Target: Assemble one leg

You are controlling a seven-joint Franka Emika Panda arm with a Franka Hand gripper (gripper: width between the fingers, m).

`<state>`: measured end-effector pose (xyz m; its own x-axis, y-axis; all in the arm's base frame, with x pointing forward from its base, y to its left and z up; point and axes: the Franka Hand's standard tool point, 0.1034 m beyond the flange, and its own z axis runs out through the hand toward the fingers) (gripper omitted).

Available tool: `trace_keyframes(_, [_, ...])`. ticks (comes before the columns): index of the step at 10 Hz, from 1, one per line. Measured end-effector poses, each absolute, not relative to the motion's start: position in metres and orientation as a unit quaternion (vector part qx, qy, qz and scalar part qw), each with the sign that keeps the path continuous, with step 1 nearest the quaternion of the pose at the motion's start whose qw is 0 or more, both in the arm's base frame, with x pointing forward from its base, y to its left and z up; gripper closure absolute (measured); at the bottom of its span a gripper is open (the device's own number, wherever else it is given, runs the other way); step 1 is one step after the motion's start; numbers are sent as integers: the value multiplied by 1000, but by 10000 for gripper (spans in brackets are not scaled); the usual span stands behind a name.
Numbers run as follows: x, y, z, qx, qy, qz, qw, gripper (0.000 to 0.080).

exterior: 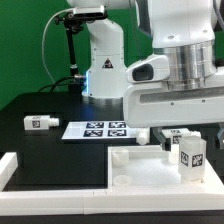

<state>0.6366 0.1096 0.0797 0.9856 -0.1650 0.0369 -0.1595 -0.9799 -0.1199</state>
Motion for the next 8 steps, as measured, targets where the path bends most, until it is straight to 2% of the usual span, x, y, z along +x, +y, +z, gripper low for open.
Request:
trace_keyframes(1, [639, 104, 78, -996, -73, -28, 35, 151])
trace_keyframes(3, [641, 105, 79, -995, -88, -27, 31, 151])
trace_keyframes(4, [641, 105, 78, -995, -89, -27, 31, 238])
trace_keyframes(5, [641, 105, 78, -997, -67, -26, 33, 238])
trace_keyframes(6, [641, 106, 78, -999, -21, -25, 34, 443])
trace_keyframes(7, [641, 106, 78, -999, 6, -24, 34, 443])
trace_keyframes(8, [641, 106, 78, -998, 38, -23, 36, 514])
